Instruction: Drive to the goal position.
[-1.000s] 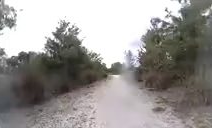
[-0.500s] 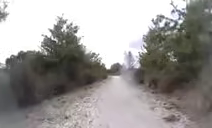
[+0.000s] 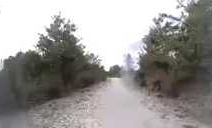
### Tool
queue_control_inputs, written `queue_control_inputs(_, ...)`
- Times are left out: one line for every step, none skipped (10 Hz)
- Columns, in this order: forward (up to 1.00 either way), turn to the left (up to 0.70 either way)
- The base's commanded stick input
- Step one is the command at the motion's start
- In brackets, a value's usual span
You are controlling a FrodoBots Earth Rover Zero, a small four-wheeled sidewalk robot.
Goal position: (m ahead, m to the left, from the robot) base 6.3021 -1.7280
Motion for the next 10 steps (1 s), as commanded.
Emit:
queue_control_inputs(0.6, -0.07)
queue_control_inputs(0.6, -0.01)
queue_control_inputs(0.6, 0.0)
queue_control_inputs(0.6, 0.0)
queue_control_inputs(0.6, 0.0)
queue_control_inputs(0.6, 0.0)
queue_control_inputs(0.6, 0.0)
queue_control_inputs(0.6, 0.0)
queue_control_inputs(0.6, 0.0)
queue_control_inputs(0.6, 0.0)
